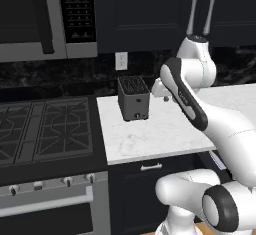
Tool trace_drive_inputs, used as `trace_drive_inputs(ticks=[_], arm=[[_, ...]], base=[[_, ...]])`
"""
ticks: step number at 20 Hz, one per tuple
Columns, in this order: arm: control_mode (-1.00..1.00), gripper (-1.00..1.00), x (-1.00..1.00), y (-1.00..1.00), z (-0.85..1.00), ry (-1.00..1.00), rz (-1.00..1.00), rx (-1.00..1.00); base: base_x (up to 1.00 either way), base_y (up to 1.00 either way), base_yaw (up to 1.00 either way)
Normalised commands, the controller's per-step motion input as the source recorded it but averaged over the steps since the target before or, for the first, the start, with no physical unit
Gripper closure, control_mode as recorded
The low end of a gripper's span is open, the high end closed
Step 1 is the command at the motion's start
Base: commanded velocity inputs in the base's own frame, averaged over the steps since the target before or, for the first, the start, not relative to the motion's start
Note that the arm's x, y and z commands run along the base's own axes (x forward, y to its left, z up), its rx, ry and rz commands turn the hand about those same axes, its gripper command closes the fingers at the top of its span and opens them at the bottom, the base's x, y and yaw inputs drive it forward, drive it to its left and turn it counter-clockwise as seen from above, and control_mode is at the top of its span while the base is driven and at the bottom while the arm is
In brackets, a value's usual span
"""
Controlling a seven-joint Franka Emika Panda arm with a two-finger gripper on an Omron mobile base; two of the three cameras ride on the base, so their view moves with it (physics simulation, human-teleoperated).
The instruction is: Place the appropriate cutting tool for cutting the carrot skin on the cutting board.
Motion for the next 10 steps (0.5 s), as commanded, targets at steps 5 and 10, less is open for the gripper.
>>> trace_drive_inputs(ticks=[5,10], arm=[[-1.00,-1.00,-0.59,-0.02,-0.01,-0.06,0.00,0.00],[-1.00,-1.00,-0.88,-0.82,-0.26,-0.06,-0.14,0.14]], base=[[0.00,0.00,0.00],[0.00,0.00,0.00]])
